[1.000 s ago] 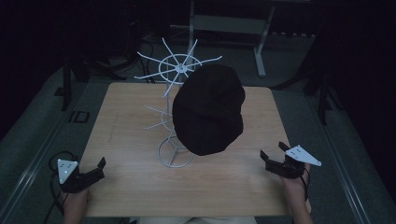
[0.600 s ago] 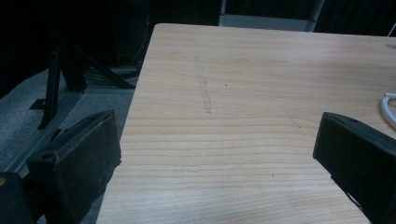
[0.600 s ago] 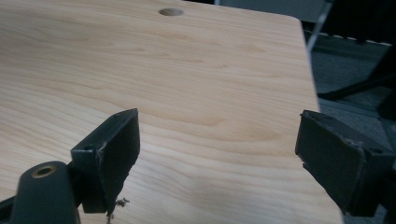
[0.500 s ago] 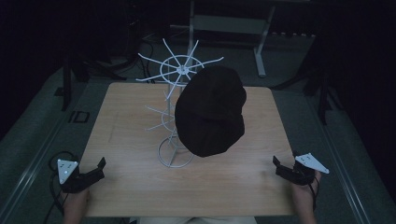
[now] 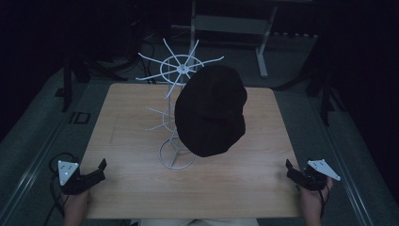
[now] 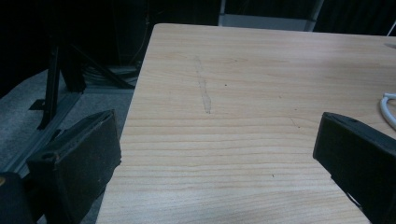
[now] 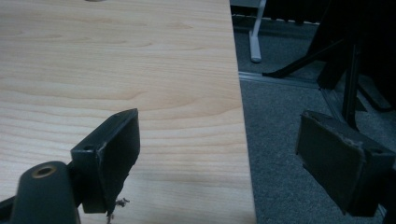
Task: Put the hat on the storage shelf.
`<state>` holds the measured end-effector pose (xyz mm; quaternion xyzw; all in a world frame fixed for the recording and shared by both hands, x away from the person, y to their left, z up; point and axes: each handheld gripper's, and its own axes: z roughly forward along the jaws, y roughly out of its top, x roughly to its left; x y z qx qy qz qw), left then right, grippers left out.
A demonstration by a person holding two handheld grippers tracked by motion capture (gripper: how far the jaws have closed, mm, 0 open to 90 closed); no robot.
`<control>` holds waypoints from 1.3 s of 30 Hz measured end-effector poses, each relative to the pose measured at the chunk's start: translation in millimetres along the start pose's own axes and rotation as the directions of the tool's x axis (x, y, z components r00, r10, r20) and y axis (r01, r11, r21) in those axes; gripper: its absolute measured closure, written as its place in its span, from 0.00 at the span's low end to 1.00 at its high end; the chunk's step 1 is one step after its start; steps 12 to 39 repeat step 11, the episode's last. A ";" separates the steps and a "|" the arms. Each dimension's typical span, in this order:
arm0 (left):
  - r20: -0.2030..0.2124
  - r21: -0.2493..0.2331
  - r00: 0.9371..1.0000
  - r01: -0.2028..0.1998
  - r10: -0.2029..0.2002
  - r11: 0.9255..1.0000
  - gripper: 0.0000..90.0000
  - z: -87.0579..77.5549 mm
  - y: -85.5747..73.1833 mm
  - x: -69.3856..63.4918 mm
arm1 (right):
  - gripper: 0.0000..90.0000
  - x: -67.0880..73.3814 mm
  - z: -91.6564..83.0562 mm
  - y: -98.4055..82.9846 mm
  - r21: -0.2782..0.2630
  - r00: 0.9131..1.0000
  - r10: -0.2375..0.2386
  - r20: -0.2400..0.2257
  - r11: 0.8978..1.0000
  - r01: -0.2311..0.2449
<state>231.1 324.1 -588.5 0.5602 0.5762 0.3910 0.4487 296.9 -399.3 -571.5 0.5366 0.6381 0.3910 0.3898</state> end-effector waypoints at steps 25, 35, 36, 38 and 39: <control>0.001 -0.001 1.000 0.000 0.000 1.000 0.02 0.2 0.0 -0.2 | 0.15 -1.5 1.1 0.2 0.004 1.000 -0.009 0.025 1.000 0.009; 0.001 -0.001 1.000 0.000 0.000 1.000 0.02 0.2 0.0 -0.2 | 0.15 -1.5 1.1 0.2 0.004 1.000 -0.009 0.025 1.000 0.009; 0.001 -0.001 1.000 0.000 0.000 1.000 0.02 0.2 0.0 -0.2 | 0.15 -1.5 1.1 0.2 0.004 1.000 -0.009 0.025 1.000 0.009; 0.001 -0.001 1.000 0.000 0.000 1.000 0.02 0.2 0.0 -0.2 | 0.15 -1.5 1.1 0.2 0.004 1.000 -0.009 0.025 1.000 0.009; 0.001 -0.001 1.000 0.000 0.000 1.000 0.02 0.2 0.0 -0.2 | 0.15 -1.5 1.1 0.2 0.004 1.000 -0.009 0.025 1.000 0.009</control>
